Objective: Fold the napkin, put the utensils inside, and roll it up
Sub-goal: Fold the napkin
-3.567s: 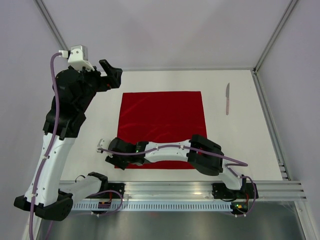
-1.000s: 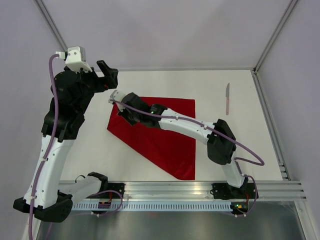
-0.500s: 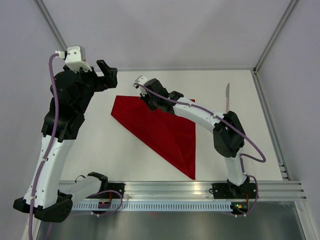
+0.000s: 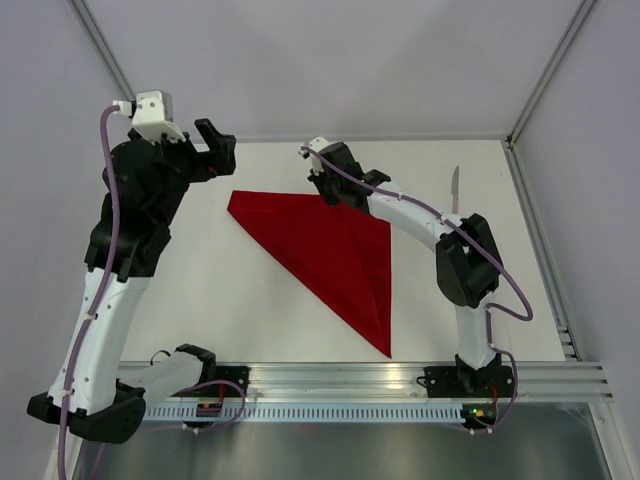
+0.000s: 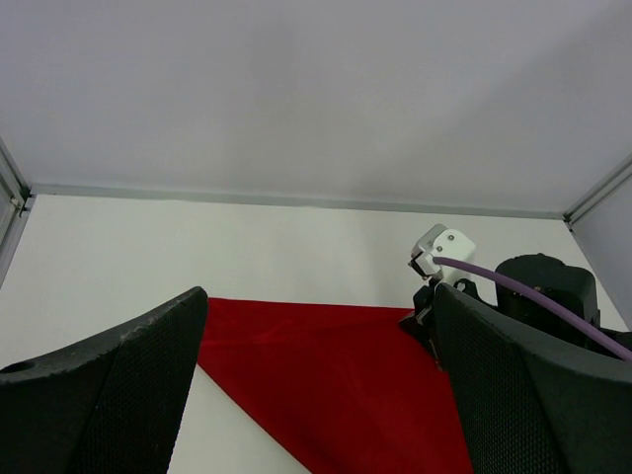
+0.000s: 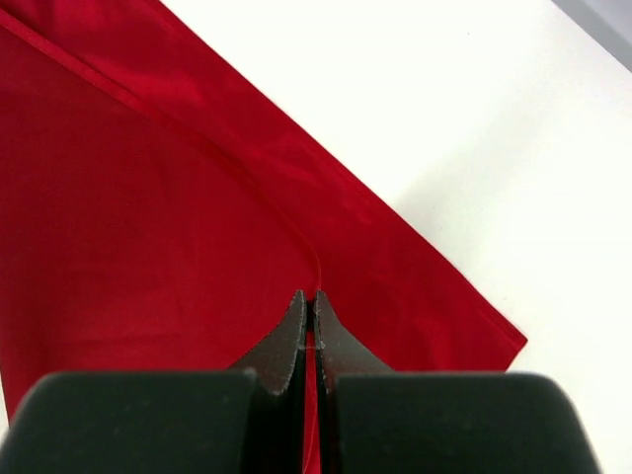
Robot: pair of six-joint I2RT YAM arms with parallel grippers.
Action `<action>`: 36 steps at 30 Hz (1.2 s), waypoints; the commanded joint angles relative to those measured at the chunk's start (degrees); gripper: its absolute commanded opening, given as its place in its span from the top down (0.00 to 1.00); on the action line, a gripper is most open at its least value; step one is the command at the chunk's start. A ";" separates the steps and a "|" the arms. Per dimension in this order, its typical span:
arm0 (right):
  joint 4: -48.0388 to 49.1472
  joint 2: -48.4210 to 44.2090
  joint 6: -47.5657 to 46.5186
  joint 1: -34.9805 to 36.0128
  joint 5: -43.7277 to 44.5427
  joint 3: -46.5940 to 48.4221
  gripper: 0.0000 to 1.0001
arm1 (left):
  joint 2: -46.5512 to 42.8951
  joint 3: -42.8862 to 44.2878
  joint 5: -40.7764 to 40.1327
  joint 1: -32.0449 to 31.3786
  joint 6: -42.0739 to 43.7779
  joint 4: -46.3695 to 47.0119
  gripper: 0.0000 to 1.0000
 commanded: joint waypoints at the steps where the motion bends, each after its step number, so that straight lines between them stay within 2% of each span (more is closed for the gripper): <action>1: 1.22 -3.68 0.86 -1.45 0.89 -0.78 1.00 | 0.20 -0.20 -0.46 0.22 2.78 1.70 0.00; 14: 1.74 -5.26 2.35 -7.34 -1.40 -4.82 0.99 | 1.43 -0.29 0.33 0.22 1.98 2.14 0.00; 23: 1.66 -7.55 3.23 -8.22 -0.96 -9.66 1.00 | 2.40 -1.17 0.86 0.31 1.90 2.84 0.00; 36: 2.36 -6.58 2.71 -9.80 0.10 -10.89 0.99 | 3.28 -1.52 1.21 0.22 2.07 3.46 0.00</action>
